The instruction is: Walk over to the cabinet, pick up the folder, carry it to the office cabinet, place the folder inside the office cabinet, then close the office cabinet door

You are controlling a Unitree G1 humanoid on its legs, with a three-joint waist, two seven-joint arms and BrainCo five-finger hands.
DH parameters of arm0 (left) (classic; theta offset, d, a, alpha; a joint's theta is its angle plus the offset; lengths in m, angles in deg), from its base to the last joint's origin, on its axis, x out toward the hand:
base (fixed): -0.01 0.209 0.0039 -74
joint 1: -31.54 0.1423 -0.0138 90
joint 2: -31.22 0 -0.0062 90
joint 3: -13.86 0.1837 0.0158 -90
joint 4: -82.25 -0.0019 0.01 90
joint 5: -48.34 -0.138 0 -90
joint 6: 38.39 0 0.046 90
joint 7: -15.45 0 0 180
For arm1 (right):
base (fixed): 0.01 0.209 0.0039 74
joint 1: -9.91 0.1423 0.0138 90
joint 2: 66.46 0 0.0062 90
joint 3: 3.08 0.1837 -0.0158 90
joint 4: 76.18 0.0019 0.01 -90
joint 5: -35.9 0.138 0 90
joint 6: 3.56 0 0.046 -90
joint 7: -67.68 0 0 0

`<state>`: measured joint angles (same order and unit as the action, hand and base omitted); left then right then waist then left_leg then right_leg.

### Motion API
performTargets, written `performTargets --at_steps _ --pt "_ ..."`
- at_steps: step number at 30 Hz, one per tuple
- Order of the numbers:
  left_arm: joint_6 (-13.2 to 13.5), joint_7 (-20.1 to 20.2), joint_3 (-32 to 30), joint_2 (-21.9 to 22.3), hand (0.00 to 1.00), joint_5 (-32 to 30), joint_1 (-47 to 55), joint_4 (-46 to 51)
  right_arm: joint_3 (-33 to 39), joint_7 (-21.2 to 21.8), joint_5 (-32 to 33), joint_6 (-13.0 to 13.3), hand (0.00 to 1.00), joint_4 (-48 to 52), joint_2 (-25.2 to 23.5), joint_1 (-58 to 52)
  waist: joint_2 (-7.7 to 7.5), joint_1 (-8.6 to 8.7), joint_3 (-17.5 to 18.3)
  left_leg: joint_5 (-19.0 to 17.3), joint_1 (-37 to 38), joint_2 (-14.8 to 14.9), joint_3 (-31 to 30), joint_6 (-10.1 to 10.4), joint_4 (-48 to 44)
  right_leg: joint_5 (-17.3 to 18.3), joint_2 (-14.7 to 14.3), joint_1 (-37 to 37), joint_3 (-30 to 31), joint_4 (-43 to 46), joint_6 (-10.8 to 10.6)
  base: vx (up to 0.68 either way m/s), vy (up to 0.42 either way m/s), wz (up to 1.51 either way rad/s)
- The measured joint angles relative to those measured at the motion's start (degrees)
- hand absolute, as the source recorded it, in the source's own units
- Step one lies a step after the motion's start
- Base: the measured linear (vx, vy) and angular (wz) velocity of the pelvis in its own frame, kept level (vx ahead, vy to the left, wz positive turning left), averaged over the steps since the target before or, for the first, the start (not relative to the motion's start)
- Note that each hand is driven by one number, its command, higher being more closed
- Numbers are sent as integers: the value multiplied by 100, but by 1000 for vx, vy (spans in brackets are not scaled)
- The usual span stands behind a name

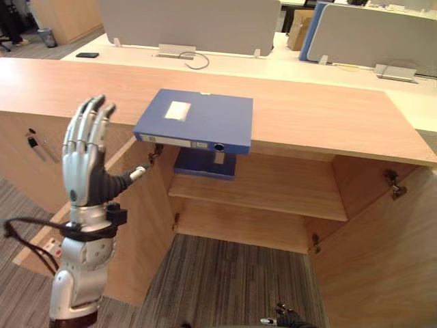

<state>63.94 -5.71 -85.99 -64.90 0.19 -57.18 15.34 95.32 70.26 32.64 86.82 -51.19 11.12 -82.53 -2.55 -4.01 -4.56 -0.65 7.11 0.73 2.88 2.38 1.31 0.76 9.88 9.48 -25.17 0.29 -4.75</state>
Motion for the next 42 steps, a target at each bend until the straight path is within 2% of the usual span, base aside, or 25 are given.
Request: performTargets --at_steps 8,13,17,31,42 --pt "-281 -3 296 -806 0 -613 -334 -1285 -128 -52 -20 4 0 18 87 -15 47 89 159 1 106 11 78 -1 38 -197 -81 167 26 -363 68 -29 2 -4" --pt "-319 -2 341 -881 0 -893 -425 -1635 -161 -52 -44 8 0 50 98 -64 67 139 204 12 108 1 101 -6 59 -230 -85 163 46 -413 69 -41 18 -3" --pt "-343 -3 552 -1212 0 -1071 -593 -1869 -174 -53 -90 20 0 77 141 -126 68 162 266 23 106 0 119 -3 100 -277 -110 169 57 -502 54 -14 5 -1" --pt "-642 -98 796 -1295 0 -1236 -1259 -2616 -171 -60 -246 80 0 76 260 -124 94 317 348 36 118 -31 150 -19 141 -317 -74 154 59 -507 54 -20 7 -1" --pt "-750 -102 1093 -1295 0 -1265 -1735 -3312 -174 -102 -247 81 0 76 259 -108 94 437 350 70 132 -40 253 -44 175 -378 -65 129 178 -513 36 -42 6 -5"
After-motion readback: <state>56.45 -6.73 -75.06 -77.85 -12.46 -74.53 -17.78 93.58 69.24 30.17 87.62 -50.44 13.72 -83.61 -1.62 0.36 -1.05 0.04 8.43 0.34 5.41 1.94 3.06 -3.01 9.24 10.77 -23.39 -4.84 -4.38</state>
